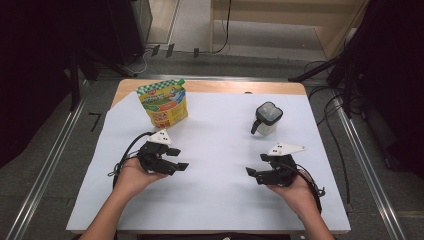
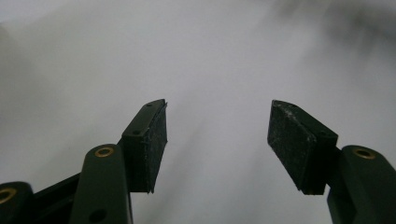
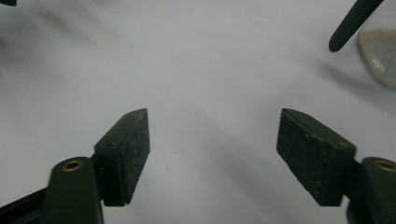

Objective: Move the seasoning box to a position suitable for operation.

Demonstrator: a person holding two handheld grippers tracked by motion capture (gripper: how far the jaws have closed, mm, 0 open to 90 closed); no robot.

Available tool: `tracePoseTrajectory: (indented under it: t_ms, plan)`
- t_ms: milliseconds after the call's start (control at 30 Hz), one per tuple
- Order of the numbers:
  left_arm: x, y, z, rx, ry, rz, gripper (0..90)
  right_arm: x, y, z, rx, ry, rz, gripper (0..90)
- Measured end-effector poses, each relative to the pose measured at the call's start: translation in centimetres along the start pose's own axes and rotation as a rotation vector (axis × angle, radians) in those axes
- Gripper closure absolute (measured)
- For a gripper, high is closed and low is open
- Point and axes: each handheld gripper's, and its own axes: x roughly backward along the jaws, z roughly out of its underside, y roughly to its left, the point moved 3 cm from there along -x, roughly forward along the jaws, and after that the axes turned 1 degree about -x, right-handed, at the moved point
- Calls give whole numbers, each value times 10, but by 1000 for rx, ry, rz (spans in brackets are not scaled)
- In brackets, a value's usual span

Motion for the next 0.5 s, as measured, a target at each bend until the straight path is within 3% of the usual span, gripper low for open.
tracePoseTrajectory:
  t_ms: [67,233,367,500]
  plan:
    - [0,-1,1,1,8,-16,382,-1,0,1,-4,2,-6,249]
    - [2,-2,1,10,-5,9,406,-1,-2,2,-30,6,-11,231]
    - [2,-3,1,14,-7,18,403,-1,-3,2,-32,10,-48,314]
    - [1,-3,1,10,2,19,405,-3,-7,2,-66,42,-89,346]
